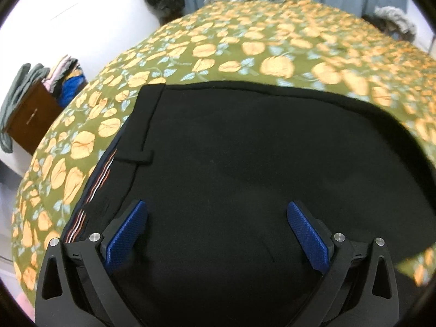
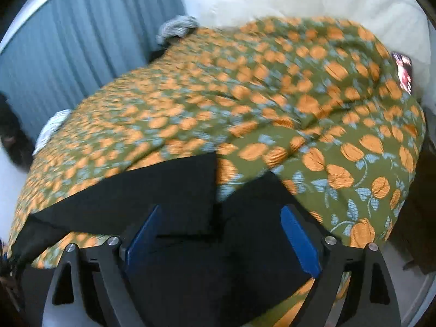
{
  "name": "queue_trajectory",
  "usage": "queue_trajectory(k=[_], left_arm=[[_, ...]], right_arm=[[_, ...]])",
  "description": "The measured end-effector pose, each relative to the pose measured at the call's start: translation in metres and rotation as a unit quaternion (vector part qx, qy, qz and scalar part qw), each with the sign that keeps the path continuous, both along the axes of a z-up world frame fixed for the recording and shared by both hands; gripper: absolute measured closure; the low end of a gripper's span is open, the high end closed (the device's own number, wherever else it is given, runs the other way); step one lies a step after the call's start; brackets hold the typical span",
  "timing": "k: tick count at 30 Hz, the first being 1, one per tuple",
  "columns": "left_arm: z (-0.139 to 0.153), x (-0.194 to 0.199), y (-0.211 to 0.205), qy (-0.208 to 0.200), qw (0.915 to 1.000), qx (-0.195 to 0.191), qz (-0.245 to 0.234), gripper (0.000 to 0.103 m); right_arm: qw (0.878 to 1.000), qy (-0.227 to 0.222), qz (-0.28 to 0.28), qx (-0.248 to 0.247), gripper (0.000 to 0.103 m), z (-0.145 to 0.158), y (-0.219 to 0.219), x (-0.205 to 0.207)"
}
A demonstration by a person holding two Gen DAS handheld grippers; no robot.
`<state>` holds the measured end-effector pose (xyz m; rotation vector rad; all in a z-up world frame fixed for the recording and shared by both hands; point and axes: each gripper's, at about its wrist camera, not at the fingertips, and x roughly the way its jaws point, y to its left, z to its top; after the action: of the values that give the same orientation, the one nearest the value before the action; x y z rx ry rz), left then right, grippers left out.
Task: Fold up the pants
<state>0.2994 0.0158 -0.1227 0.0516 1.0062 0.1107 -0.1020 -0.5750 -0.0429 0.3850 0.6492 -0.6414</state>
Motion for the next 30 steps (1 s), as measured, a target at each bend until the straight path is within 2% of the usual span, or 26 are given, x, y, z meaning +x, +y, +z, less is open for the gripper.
queue_trajectory(k=[4, 7, 13, 18, 21, 26, 29, 30], left_arm=[[0.02, -0.046, -0.013, -0.024, 0.9983, -0.01, -0.052, 0.001], [0.024, -0.073, -0.022, -0.026, 0.9962, -0.006, -0.082, 0.001], [0.021, -0.111, -0.036, -0.033, 0.9943, -0.011, -0.101, 0.001], [0.021, -0.124, -0.045, -0.032, 0.9929, -0.015, -0.114, 0.001], [0.023, -0.126, -0.046, -0.035, 0.9925, -0.013, -0.116, 0.001], [0.026, -0.129, -0.042, -0.039, 0.9937, -0.012, -0.104, 0.001], [0.027, -0.131, -0.04, -0.04, 0.994, -0.01, -0.101, 0.001], [0.027, -0.131, -0.04, -0.04, 0.994, -0.008, -0.101, 0.001]], right_arm=[[0.999, 0.01, 0.039, 0.0, 0.013, -0.003, 0.043, 0.005], [0.998, 0.028, 0.063, 0.006, 0.011, -0.014, 0.074, 0.014], [0.995, 0.052, 0.079, 0.028, 0.011, -0.042, 0.116, 0.022], [0.992, 0.082, 0.089, -0.018, 0.011, -0.048, 0.141, 0.024], [0.991, 0.094, 0.095, -0.019, 0.011, -0.052, 0.143, 0.025], [0.992, 0.074, 0.097, -0.011, 0.011, -0.048, 0.141, 0.02], [0.993, 0.032, 0.115, -0.005, 0.011, -0.04, 0.142, 0.014], [0.992, 0.013, 0.128, 0.012, 0.011, -0.04, 0.14, 0.012]])
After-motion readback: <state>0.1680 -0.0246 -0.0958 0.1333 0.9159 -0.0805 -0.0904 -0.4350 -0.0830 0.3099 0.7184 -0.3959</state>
